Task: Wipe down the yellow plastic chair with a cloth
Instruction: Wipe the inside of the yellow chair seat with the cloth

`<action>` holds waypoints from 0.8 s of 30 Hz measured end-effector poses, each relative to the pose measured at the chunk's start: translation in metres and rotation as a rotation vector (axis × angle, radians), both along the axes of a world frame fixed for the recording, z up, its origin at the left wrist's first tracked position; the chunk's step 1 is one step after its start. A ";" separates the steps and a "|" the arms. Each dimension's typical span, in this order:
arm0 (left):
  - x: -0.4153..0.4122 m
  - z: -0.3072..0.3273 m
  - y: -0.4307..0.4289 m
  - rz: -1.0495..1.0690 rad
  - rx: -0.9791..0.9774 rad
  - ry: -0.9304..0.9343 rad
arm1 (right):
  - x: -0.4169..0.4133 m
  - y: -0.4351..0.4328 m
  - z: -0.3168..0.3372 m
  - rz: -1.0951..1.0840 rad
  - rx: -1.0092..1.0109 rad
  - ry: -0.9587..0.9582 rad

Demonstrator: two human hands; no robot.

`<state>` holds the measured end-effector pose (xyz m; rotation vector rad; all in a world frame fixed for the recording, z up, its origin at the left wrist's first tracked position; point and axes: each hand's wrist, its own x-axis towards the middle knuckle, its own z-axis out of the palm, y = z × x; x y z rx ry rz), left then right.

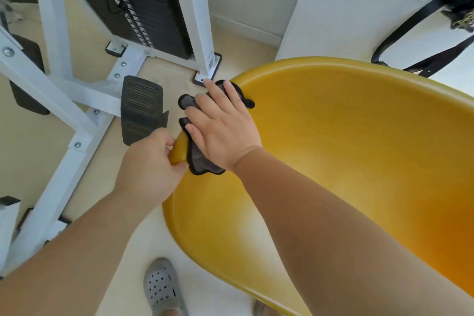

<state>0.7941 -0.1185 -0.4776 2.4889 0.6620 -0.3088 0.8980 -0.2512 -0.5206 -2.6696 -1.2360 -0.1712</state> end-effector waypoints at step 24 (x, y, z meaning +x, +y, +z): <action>0.099 0.025 -0.039 -0.229 0.173 -0.267 | 0.079 -0.059 0.013 -0.324 0.014 0.122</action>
